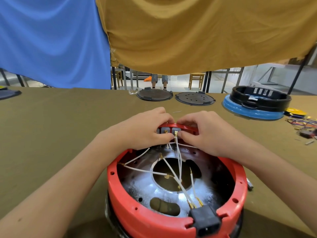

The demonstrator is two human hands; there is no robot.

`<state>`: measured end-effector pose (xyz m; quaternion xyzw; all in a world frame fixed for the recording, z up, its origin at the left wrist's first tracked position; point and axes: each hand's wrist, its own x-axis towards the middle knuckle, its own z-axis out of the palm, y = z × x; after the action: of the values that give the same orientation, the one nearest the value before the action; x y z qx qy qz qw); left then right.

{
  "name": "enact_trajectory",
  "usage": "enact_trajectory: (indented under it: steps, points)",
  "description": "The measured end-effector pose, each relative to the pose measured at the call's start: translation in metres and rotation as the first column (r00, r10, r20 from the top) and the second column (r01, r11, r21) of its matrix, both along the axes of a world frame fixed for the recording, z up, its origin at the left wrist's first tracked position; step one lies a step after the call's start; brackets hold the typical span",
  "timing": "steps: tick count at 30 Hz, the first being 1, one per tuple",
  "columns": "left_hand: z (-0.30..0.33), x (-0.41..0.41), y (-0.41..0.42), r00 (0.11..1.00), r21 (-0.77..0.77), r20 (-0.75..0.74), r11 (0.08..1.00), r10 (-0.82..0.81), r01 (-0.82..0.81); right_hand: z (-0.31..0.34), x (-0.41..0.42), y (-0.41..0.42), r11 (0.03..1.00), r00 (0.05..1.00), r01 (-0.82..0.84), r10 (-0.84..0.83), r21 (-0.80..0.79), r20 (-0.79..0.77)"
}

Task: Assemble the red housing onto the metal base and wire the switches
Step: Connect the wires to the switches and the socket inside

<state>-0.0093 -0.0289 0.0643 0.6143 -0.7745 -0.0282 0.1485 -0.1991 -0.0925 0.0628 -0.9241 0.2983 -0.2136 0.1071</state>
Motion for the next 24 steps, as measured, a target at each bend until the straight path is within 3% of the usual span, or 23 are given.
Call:
enact_trajectory:
  steps: [16,24]
  points:
    - [0.0023,-0.003,0.0037,0.993,-0.013,0.122,1.0,0.0,0.001,0.0011,-0.0003,-0.0002,0.999,0.998,-0.015,0.012,-0.039,-0.066]
    - [0.0021,-0.0031,0.0019,0.999,-0.011,0.048,1.0,0.015,-0.014,-0.0002,0.0016,-0.0024,0.999,1.0,-0.004,0.004,-0.032,-0.014]
